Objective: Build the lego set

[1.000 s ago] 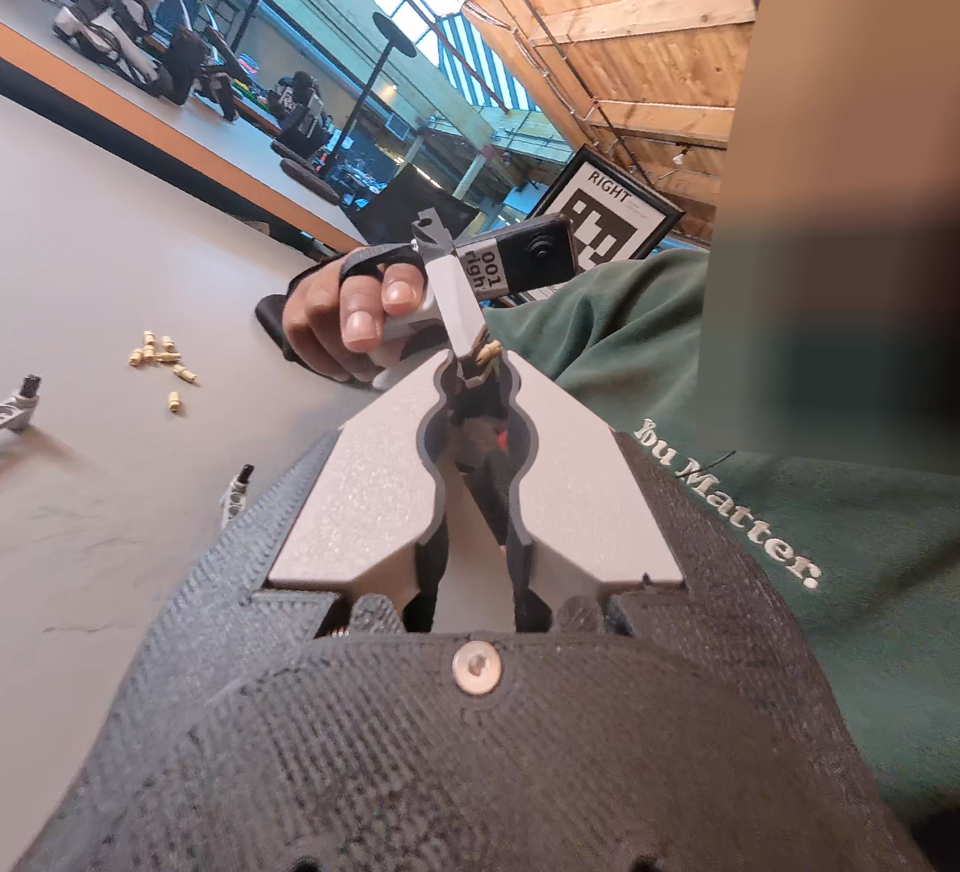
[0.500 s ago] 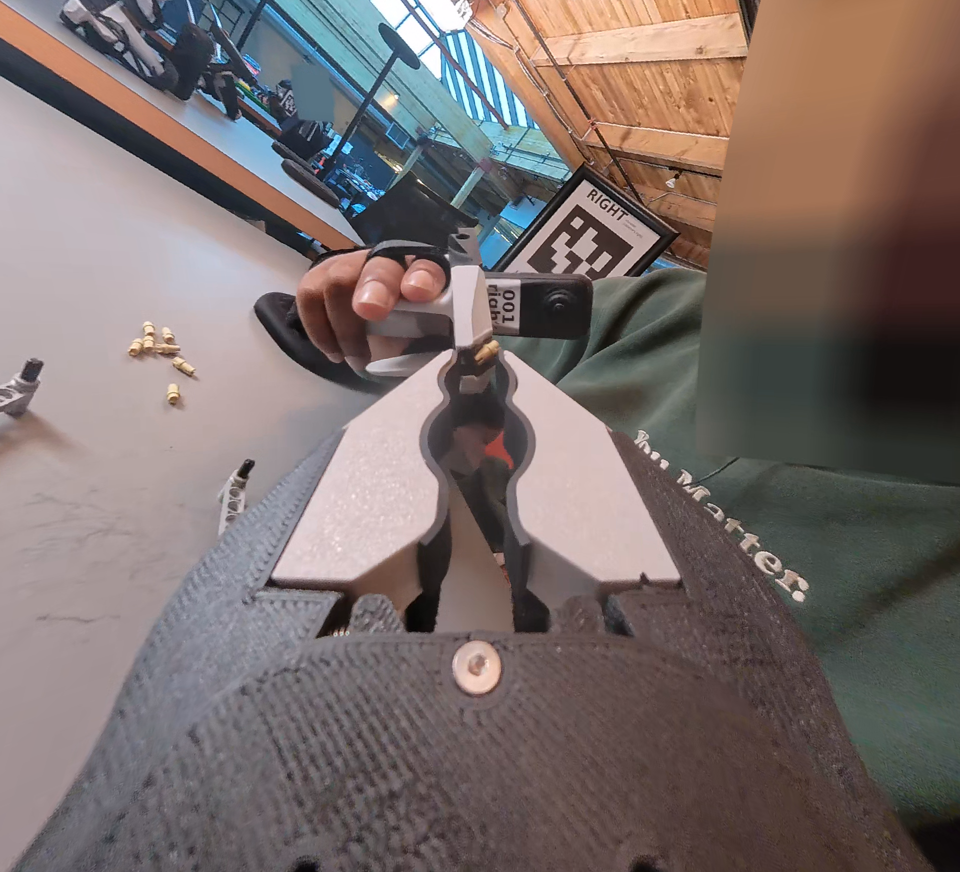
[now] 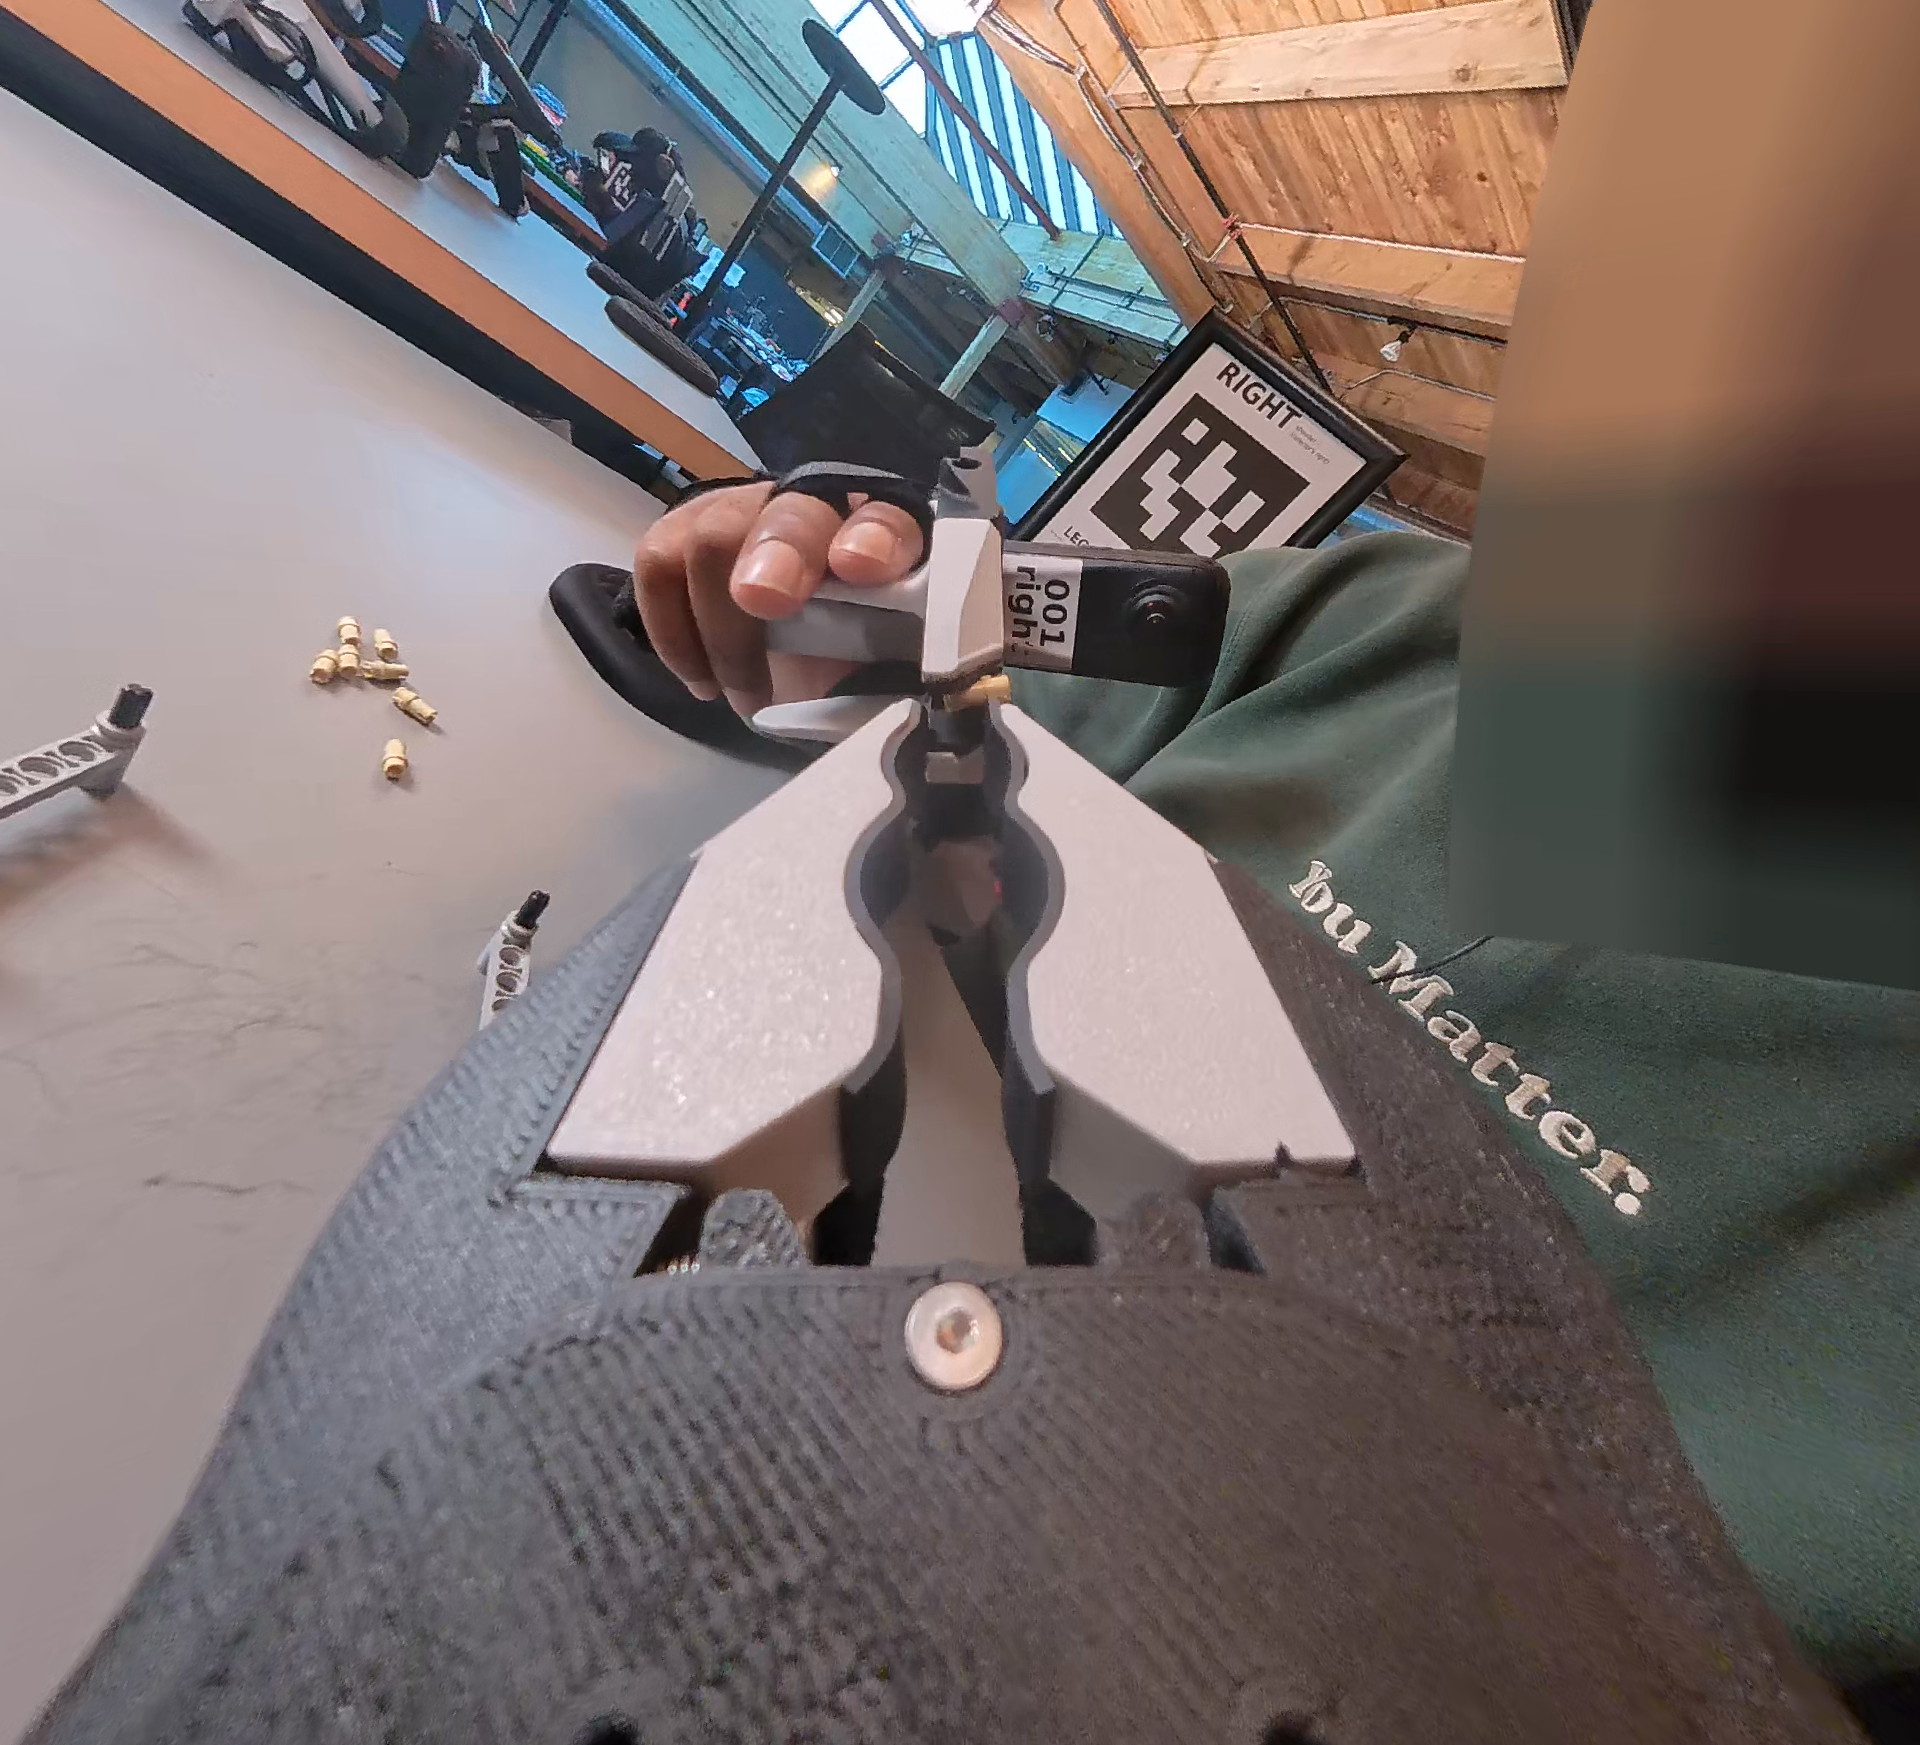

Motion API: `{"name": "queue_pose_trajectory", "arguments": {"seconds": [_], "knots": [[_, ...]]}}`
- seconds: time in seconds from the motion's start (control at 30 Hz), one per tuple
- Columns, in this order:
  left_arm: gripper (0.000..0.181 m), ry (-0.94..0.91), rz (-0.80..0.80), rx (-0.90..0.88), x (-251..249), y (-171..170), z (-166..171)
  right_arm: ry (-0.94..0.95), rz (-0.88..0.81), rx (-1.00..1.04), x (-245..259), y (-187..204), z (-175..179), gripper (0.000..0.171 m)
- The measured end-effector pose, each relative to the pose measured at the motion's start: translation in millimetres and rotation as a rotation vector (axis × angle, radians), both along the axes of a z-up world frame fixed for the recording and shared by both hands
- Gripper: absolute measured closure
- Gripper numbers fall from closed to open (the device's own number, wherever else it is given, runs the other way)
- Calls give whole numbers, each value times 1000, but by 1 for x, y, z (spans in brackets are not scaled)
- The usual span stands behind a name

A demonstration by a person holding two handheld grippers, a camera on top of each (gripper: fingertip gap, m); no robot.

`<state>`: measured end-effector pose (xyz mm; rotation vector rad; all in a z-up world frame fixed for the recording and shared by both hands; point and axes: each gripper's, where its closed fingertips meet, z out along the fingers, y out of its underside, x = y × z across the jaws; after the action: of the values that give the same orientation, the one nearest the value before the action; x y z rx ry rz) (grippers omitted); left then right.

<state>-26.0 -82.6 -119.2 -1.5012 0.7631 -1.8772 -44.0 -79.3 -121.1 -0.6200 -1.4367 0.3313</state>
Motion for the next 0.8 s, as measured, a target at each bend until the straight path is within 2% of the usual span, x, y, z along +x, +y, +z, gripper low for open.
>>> {"name": "queue_pose_trajectory", "arguments": {"seconds": [0.1,0.53,0.7,0.8], "knots": [[170,-13,-10,-18,0,0,1,6,-6,5,1,1,1,167],[169,-71,-49,-83,-1,-2,6,36,-13,37,1,-1,7,168],[168,-43,5,-118,-2,8,-1,0,-105,132,0,10,1,168],[167,4,65,-149,-1,19,-11,-53,-139,100,0,21,-11,169]]}}
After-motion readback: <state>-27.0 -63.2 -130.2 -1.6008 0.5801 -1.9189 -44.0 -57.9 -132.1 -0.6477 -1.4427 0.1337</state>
